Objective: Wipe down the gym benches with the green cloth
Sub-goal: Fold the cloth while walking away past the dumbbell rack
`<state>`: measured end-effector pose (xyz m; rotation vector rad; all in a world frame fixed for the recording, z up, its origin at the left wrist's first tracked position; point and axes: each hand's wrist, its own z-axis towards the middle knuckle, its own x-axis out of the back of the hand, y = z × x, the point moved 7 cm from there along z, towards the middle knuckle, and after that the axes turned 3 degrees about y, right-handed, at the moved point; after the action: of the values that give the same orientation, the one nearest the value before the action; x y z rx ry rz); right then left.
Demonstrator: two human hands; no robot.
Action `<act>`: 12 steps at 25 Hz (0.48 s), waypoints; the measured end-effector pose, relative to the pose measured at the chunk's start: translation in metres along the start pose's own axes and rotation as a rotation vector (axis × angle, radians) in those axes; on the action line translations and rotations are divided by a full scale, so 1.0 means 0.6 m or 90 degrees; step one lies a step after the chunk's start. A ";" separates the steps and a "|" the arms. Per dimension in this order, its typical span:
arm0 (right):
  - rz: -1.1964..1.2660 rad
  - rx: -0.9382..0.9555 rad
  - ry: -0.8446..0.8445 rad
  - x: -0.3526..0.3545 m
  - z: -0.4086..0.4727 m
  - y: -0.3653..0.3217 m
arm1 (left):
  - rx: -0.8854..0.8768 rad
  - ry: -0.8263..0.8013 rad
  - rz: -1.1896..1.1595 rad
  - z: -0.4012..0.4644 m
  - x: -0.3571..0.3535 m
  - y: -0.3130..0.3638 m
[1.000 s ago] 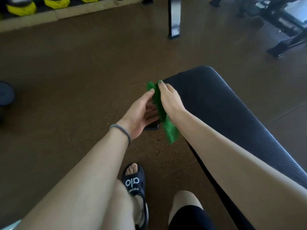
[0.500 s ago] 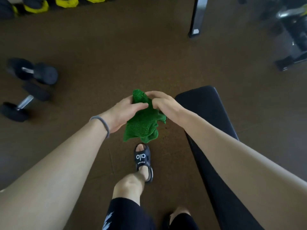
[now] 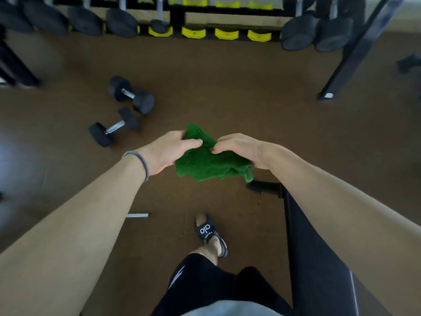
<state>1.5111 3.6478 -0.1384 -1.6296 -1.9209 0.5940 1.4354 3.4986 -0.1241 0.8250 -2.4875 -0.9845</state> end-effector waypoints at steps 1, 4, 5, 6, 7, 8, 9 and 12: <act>0.011 -0.009 -0.029 -0.014 0.004 -0.027 | 0.009 0.030 -0.037 -0.011 0.034 -0.003; 0.037 -0.047 -0.112 -0.051 0.011 -0.090 | 0.033 0.099 -0.134 -0.045 0.113 -0.021; 0.032 -0.054 -0.128 -0.063 0.015 -0.106 | 0.039 0.117 -0.159 -0.055 0.133 -0.029; 0.020 -0.058 -0.140 -0.078 0.021 -0.123 | 0.046 0.136 -0.181 -0.065 0.155 -0.038; 0.008 -0.059 -0.150 -0.091 0.028 -0.139 | 0.054 0.156 -0.197 -0.073 0.174 -0.048; -0.007 -0.058 -0.162 -0.105 0.033 -0.154 | 0.061 0.174 -0.202 -0.081 0.191 -0.056; -0.024 -0.058 -0.176 -0.120 0.038 -0.171 | 0.063 0.191 -0.203 -0.088 0.207 -0.064; -0.051 -0.045 -0.176 -0.152 0.058 -0.219 | 0.065 0.223 -0.212 -0.108 0.251 -0.072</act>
<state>1.4010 3.5360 -0.0912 -1.5714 -2.2166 0.7594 1.3683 3.3457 -0.0946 1.3503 -2.1541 -0.7360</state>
